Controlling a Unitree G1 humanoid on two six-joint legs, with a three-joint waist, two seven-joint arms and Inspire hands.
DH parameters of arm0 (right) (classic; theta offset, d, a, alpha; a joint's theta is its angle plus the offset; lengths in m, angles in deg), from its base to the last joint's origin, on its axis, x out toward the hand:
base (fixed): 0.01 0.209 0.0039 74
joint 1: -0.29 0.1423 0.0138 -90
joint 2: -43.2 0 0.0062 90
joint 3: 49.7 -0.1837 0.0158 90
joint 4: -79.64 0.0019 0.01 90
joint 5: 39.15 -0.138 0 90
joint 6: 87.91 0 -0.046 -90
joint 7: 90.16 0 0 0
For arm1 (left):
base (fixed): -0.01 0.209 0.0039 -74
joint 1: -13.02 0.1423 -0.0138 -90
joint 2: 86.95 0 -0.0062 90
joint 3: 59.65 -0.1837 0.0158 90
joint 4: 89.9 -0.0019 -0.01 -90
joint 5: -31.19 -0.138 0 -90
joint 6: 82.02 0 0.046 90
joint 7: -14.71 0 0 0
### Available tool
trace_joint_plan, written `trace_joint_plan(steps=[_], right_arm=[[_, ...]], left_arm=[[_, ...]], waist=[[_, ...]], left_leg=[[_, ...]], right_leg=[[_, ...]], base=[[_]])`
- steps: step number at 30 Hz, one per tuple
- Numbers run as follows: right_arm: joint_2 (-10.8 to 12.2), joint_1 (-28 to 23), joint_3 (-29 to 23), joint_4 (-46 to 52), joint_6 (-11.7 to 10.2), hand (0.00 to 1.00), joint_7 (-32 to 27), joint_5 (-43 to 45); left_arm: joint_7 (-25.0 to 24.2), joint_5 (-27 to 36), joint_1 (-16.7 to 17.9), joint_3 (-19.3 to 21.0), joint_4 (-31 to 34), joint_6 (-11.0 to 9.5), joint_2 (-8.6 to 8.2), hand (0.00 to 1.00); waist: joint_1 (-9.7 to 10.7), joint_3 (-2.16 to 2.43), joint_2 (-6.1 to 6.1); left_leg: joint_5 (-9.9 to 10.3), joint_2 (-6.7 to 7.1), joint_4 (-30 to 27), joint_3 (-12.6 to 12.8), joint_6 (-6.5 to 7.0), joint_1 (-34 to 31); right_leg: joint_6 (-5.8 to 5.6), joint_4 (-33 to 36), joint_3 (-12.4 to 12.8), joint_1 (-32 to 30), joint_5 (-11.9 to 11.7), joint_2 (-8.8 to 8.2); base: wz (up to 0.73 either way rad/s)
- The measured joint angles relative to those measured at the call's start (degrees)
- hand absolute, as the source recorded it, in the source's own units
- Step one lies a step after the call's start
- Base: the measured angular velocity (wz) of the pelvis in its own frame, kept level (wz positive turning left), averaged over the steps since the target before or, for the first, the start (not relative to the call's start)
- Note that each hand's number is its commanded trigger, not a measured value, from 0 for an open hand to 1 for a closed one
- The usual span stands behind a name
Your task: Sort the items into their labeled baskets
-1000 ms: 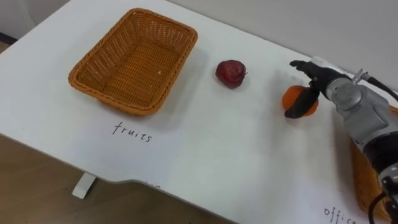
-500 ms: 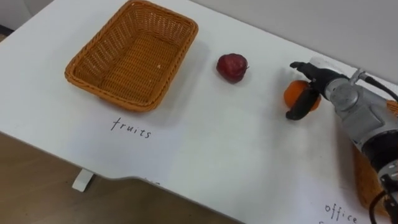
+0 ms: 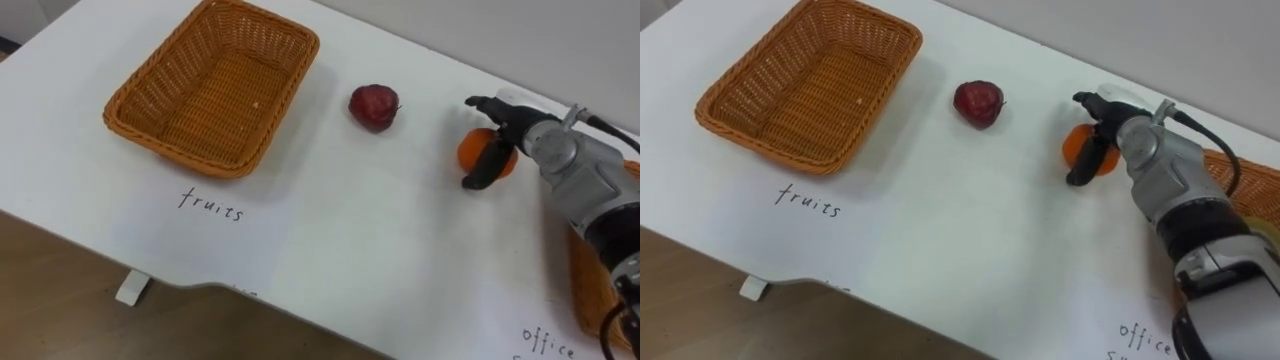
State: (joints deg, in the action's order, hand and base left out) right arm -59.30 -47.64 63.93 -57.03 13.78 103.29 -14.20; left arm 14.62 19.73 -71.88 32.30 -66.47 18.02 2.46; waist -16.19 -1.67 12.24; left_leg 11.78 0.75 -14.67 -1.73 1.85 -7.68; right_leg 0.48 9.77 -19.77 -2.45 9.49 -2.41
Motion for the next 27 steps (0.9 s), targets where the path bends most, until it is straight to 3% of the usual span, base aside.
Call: trace_joint_plan(steps=[6,27], right_arm=[[0.0,0.0,0.0,0.1,0.0,0.00,0.6,0.0],[-0.4,0.0,0.1,-1.9,0.3,0.00,2.9,-0.4]], left_arm=[[0.9,0.0,0.0,0.1,0.1,0.1,-0.02,0.00],[4.7,0.1,-0.1,0.1,0.2,0.3,0.00,0.00]], waist=[[0.0,0.36,-0.63],[0.0,0.45,-0.51]], left_leg=[[0.0,-0.01,0.0,0.0,0.00,0.1],[0.0,-0.02,-0.1,-0.2,-0.02,0.4]], right_leg=[[0.00,0.0,0.1,0.1,0.0,0.03],[0.07,0.0,-0.3,0.4,-0.1,0.03]], base=[[0.00],[0.00]])
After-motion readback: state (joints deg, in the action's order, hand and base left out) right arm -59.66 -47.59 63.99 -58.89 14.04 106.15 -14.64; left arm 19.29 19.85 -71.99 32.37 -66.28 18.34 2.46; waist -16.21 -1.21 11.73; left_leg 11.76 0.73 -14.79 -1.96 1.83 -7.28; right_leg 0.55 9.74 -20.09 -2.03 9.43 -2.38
